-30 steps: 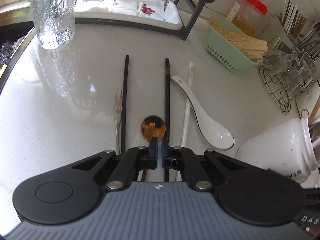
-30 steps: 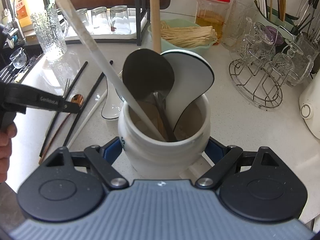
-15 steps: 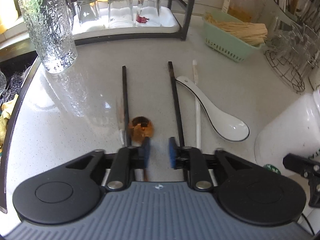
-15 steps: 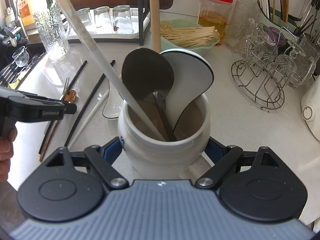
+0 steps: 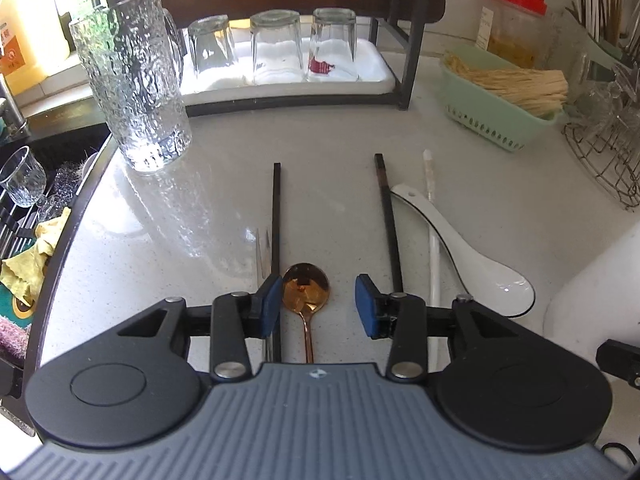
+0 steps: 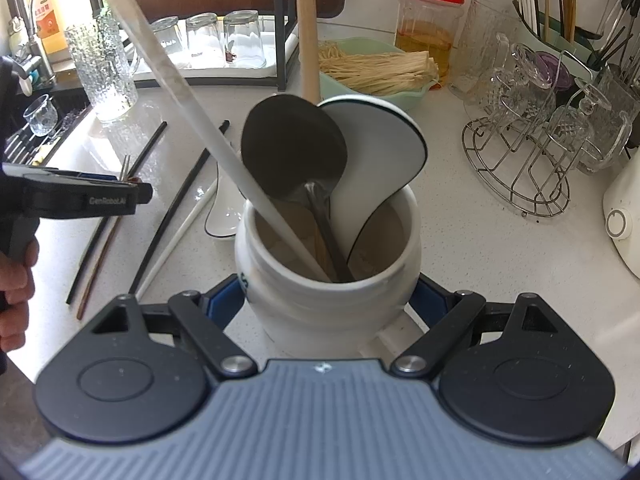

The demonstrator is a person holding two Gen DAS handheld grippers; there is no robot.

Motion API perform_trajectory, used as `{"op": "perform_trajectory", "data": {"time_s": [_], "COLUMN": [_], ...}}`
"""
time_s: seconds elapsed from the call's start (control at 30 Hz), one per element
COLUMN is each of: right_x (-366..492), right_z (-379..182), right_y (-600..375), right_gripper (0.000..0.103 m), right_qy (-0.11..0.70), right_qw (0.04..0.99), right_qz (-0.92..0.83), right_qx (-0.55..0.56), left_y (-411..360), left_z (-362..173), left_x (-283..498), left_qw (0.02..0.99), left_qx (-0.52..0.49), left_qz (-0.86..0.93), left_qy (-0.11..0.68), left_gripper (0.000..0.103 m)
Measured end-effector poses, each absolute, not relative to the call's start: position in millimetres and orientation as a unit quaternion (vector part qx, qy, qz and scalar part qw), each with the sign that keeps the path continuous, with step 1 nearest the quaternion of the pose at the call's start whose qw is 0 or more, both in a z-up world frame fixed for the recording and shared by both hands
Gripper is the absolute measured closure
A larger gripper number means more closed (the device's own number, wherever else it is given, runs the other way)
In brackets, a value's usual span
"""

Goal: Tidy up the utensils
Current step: 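Close the left tool on the copper spoon, then lift the copper spoon with the left tool and carry it to the pot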

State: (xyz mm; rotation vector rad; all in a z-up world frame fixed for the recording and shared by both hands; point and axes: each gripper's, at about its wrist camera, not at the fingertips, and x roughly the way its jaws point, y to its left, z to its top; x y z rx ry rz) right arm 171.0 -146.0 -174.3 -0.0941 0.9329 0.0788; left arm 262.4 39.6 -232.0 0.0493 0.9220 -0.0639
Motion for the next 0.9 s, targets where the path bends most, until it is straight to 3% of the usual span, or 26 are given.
{"op": "perform_trajectory", "data": {"time_s": [0.4, 0.5, 0.53, 0.9], "right_x": [172.4, 172.5, 172.3, 172.4], "right_z": [-174.8, -174.8, -174.9, -175.1], "right_y": [-146.1, -146.1, -146.0, -146.4], "right_gripper": [0.013, 0.013, 0.013, 0.013], "right_qy": [0.45, 0.45, 0.45, 0.45], "right_qw": [0.891, 0.891, 0.891, 0.891], "right_qz": [0.036, 0.036, 0.036, 0.036], "right_qx": [-0.043, -0.042, -0.042, -0.042], "left_y": [35.9, 34.0, 34.1, 32.2], "left_z": [-237.5, -238.0, -238.7, -234.9], "left_x": [272.5, 274.4, 275.7, 270.7], "left_qw": [0.893, 0.893, 0.89, 0.888], "left_qx": [0.053, 0.061, 0.058, 0.044], "left_qz": [-0.042, -0.049, -0.054, -0.074], "left_qy": [0.444, 0.444, 0.45, 0.451], "left_gripper": [0.057, 0.063, 0.07, 0.07]}}
